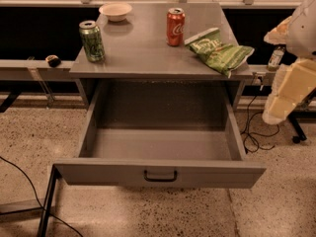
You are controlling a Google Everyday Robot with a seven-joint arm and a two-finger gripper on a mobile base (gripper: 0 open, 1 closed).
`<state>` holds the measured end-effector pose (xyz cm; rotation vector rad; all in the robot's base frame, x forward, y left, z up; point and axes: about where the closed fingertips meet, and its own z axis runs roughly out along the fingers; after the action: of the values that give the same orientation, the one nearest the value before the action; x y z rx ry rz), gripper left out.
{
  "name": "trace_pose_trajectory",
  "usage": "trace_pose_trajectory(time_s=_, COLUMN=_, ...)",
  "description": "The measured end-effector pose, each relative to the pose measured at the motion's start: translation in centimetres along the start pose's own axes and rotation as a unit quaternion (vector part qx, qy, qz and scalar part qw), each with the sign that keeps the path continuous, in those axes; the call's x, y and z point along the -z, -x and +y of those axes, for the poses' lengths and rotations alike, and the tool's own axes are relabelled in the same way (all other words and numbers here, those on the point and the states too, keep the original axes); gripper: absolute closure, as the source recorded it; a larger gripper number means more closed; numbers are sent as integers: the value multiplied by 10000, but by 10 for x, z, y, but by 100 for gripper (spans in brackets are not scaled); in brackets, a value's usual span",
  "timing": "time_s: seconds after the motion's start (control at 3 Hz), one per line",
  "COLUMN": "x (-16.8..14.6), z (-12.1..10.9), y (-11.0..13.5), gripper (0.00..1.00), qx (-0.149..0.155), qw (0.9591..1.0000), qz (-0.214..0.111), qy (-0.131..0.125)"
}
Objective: Place coke can into top drawer
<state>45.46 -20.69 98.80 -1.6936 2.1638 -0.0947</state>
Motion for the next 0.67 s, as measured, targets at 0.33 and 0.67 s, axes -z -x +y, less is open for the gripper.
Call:
trace_pose_trajectory(time_s=0.33, x=-7, z=-45, y=18, gripper=0, qx=-4, qw=9984, qz=-545, qy=-169)
trace_pose_trajectory(time_s=0.67, x=-26, z=-118, y=34, gripper=0, qx=-56, qw=9950, qz=-896, qy=-431)
